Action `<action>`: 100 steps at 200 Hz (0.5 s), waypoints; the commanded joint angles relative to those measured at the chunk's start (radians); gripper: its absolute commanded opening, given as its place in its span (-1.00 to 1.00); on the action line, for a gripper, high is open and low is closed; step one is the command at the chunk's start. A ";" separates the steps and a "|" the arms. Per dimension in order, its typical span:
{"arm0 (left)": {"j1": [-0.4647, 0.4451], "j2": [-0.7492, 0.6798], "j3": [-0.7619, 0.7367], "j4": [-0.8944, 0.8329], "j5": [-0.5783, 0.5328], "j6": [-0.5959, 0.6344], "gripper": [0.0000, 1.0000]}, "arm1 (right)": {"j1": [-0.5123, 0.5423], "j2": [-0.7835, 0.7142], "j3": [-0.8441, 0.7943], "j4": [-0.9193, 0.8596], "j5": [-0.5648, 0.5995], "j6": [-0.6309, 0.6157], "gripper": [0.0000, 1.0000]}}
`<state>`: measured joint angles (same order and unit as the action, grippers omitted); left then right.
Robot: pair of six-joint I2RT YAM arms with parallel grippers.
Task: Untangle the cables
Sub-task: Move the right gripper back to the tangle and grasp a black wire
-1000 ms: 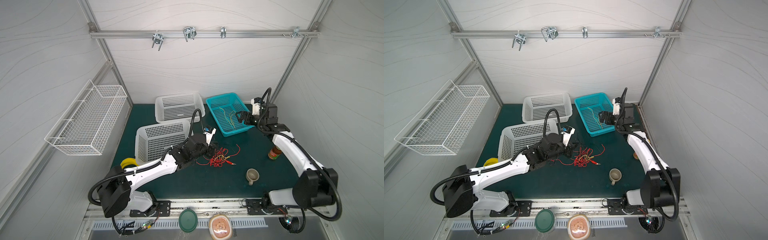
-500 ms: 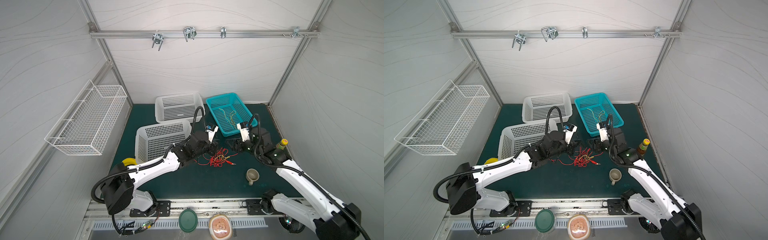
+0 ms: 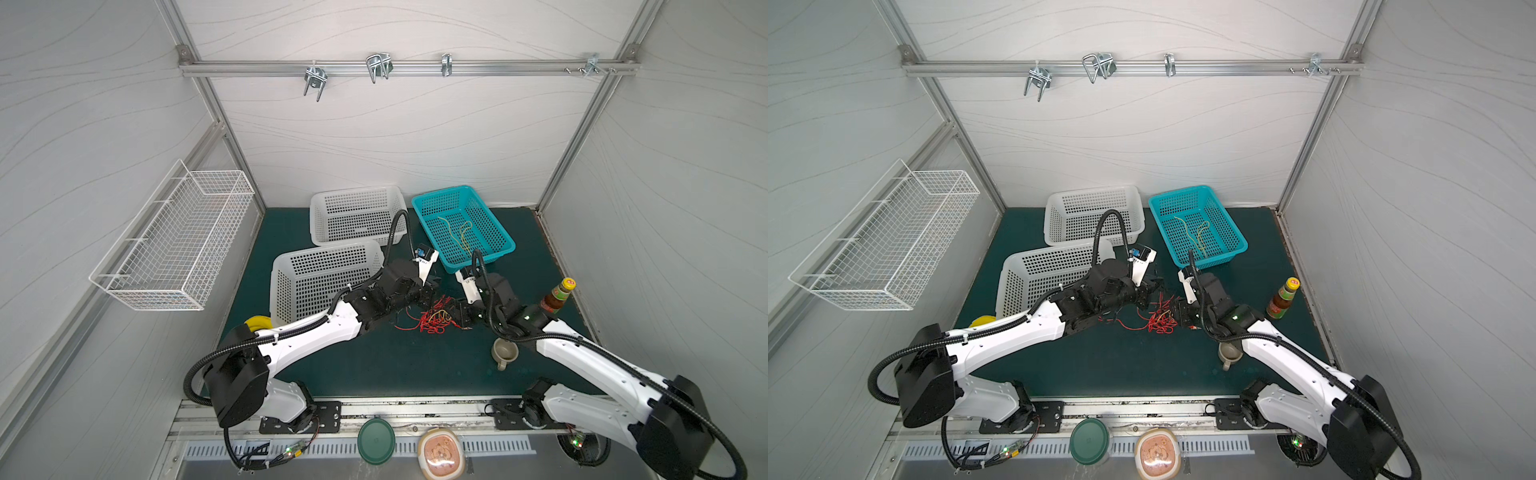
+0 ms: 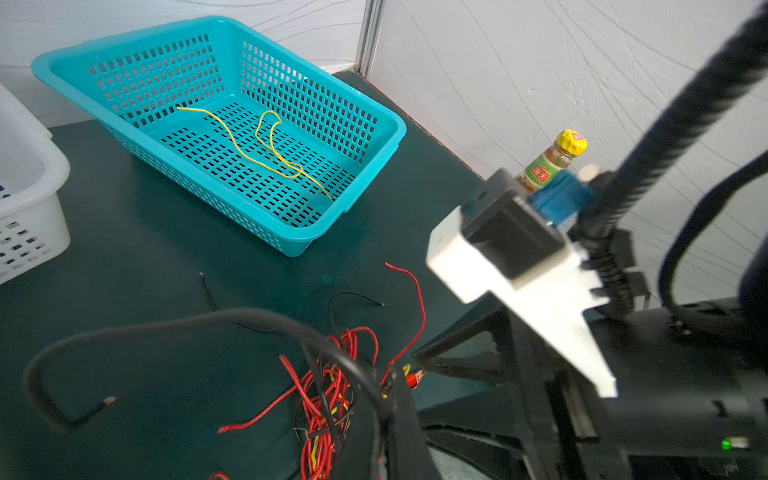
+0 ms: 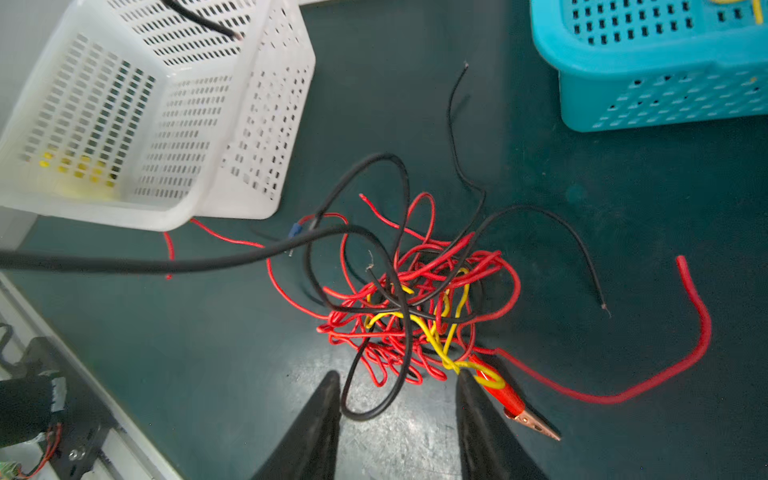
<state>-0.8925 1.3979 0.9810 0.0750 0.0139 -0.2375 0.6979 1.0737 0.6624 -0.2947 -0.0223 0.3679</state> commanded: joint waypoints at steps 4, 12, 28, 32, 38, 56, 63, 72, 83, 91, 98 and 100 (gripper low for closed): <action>-0.004 0.006 0.048 0.025 -0.005 0.018 -1.00 | 0.028 0.054 -0.002 0.046 0.009 0.039 -0.24; -0.004 0.006 0.048 0.025 -0.005 0.020 -1.00 | 0.033 0.070 0.000 0.053 0.010 0.044 -0.32; -0.004 0.005 0.048 0.025 -0.008 0.023 -1.00 | 0.039 0.087 0.003 0.064 0.003 0.050 -0.41; -0.004 0.004 0.048 0.024 -0.009 0.022 -1.00 | 0.040 0.088 0.003 0.068 -0.003 0.051 -0.43; -0.004 0.004 0.047 0.024 -0.010 0.023 -1.00 | 0.040 0.086 0.001 0.074 -0.012 0.052 -0.50; -0.003 0.001 0.043 0.024 -0.015 0.023 -1.00 | 0.041 0.074 0.005 0.079 -0.035 0.042 -0.82; -0.004 -0.002 0.042 0.023 -0.016 0.022 -1.00 | 0.040 0.067 0.009 0.072 -0.032 0.040 -0.97; -0.005 -0.005 0.040 0.024 -0.017 0.021 -1.00 | 0.040 0.058 0.012 0.064 -0.028 0.034 -1.00; -0.004 -0.009 0.036 0.021 -0.020 0.022 -1.00 | 0.040 0.044 0.021 0.049 -0.025 0.027 -1.00; -0.004 -0.013 0.035 0.017 -0.025 0.023 -1.00 | 0.040 0.031 0.028 0.037 -0.025 0.019 -1.00; -0.004 -0.016 0.036 0.012 -0.030 0.025 -1.00 | 0.040 0.018 0.039 0.023 -0.026 0.011 -1.00; -0.004 -0.016 0.035 0.008 -0.031 0.026 -1.00 | 0.041 0.013 0.042 0.019 -0.028 0.010 -1.00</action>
<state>-0.8925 1.3979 0.9821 0.0681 0.0071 -0.2337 0.7319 1.1404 0.6632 -0.2451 -0.0402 0.3992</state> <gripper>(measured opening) 0.048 0.058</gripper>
